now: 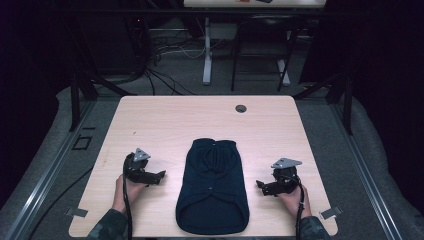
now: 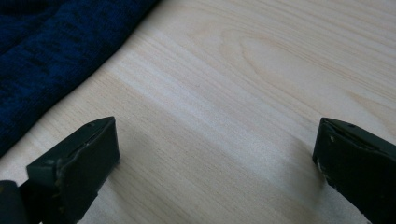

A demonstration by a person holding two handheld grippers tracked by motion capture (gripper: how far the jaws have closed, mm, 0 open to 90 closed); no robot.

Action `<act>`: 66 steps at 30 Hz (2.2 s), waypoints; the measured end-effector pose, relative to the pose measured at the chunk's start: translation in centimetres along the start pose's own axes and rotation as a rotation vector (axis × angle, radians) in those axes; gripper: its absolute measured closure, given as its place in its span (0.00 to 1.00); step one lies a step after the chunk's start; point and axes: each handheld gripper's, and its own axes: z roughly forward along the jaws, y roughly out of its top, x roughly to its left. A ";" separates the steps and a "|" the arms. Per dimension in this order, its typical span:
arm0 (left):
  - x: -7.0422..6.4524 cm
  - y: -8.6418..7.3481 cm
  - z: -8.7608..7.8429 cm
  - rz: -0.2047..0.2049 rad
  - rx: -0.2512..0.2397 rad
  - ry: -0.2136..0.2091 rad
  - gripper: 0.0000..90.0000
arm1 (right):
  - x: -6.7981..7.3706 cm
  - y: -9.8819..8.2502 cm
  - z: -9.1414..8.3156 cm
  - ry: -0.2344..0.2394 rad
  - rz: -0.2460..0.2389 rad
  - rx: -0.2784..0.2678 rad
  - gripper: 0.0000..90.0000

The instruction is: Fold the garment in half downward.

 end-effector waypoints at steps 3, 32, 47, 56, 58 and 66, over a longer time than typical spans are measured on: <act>0.0 0.0 0.0 -0.002 0.000 0.001 0.00 | 0.0 0.0 0.0 0.002 0.007 0.001 0.00; -1.1 4.0 0.9 -0.001 -0.057 -0.068 0.01 | 0.8 3.8 0.5 0.074 0.058 0.003 0.01; -2.3 6.8 2.4 0.012 -0.048 -0.106 0.01 | 1.6 9.0 3.5 0.147 0.054 -0.003 0.01; -2.2 9.1 3.4 0.006 -0.044 -0.133 0.02 | 2.1 11.8 5.2 0.147 0.037 0.024 0.03; -2.5 9.8 4.0 0.005 -0.039 -0.142 0.02 | 2.3 12.6 5.9 0.147 0.036 0.025 0.03; -3.2 11.4 5.4 -0.005 -0.024 -0.158 0.03 | 2.5 13.8 7.2 0.146 0.039 0.034 0.04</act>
